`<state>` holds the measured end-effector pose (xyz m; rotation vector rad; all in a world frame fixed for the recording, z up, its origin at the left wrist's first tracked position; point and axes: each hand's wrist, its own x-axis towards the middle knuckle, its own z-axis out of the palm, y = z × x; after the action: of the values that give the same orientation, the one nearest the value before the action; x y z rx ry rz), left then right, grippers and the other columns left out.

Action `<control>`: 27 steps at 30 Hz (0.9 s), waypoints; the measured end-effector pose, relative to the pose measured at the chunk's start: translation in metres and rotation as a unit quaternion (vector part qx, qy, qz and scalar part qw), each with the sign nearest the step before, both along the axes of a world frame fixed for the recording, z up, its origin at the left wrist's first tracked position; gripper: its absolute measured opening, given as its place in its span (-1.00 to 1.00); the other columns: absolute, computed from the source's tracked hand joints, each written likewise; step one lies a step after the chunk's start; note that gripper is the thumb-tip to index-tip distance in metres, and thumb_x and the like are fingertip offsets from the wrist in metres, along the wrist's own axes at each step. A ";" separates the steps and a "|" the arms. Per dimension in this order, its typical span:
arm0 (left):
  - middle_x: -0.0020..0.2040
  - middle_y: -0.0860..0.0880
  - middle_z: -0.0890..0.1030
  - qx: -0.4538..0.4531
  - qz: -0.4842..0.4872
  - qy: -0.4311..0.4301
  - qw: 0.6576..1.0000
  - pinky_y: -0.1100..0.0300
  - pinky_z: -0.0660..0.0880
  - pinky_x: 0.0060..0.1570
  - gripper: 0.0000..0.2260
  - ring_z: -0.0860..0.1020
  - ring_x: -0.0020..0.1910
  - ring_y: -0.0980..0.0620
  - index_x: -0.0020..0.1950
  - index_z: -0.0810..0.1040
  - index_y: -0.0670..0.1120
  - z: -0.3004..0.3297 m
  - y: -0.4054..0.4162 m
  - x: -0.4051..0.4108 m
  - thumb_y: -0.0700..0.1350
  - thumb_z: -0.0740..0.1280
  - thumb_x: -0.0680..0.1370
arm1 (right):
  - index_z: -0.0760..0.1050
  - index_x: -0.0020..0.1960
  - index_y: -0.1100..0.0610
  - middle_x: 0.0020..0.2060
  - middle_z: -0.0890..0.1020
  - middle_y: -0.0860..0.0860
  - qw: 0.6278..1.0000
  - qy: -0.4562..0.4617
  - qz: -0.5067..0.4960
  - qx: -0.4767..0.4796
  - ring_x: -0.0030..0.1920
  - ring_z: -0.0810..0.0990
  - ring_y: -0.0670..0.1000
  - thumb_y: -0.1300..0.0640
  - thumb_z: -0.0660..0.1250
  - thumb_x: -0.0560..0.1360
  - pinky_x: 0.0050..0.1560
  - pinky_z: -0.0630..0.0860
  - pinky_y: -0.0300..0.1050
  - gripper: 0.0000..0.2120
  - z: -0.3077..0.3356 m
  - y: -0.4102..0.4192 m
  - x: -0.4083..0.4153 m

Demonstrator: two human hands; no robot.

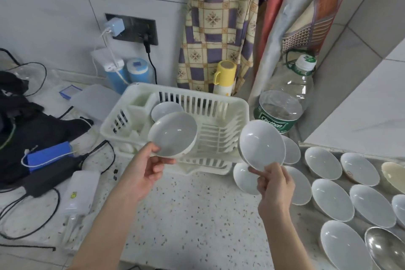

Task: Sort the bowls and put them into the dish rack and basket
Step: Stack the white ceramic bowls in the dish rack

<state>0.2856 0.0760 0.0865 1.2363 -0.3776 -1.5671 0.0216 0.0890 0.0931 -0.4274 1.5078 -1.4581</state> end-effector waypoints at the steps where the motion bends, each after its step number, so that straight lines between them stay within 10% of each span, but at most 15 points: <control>1: -0.33 -0.22 0.64 -0.003 0.007 0.002 1.000 0.35 0.19 -0.68 -0.80 0.27 -0.61 0.14 0.14 0.46 -0.20 0.001 -0.004 0.010 -0.18 0.21 0.55 | 0.33 -0.29 0.15 -0.38 0.64 0.26 1.000 0.013 0.015 -0.003 -0.55 0.29 -0.08 0.30 0.18 0.43 -0.50 0.21 -0.26 -0.86 0.002 -0.009 0.008; 11: -0.35 -0.20 0.65 -0.017 0.038 -0.081 0.996 0.35 0.20 -0.69 -0.79 0.28 -0.61 0.16 0.13 0.49 -0.17 0.002 -0.042 0.098 -0.19 0.20 0.53 | 0.54 -0.02 0.18 -0.39 0.70 0.10 0.978 0.147 0.148 -0.001 -0.45 0.34 -0.10 0.13 0.22 0.44 -0.38 0.26 -0.17 -0.80 0.003 -0.107 0.100; 20: -0.36 -0.18 0.66 -0.044 0.064 -0.100 0.992 0.33 0.17 -0.66 -0.78 0.29 -0.60 0.15 0.13 0.50 -0.12 -0.003 -0.081 0.130 -0.19 0.19 0.51 | 0.34 0.31 0.02 -0.07 0.68 0.17 0.961 0.180 0.209 -0.010 -0.46 0.62 -0.18 0.13 0.20 0.51 -0.35 0.35 -0.21 -0.63 -0.013 -0.167 0.167; 27: -0.35 -0.17 0.65 -0.045 0.057 -0.104 0.992 0.33 0.17 -0.65 -0.73 0.30 -0.58 0.15 0.17 0.50 -0.12 -0.011 -0.097 0.137 -0.18 0.19 0.49 | 0.35 0.40 0.09 -0.22 0.69 0.09 0.929 0.247 0.273 0.041 -0.40 0.65 -0.14 0.12 0.18 0.52 -0.40 0.39 -0.30 -0.56 -0.042 -0.196 0.189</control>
<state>0.4223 -0.0208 0.0752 1.3322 -0.4977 -1.3148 0.2109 -0.1067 0.0516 -1.1283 1.6449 -0.8747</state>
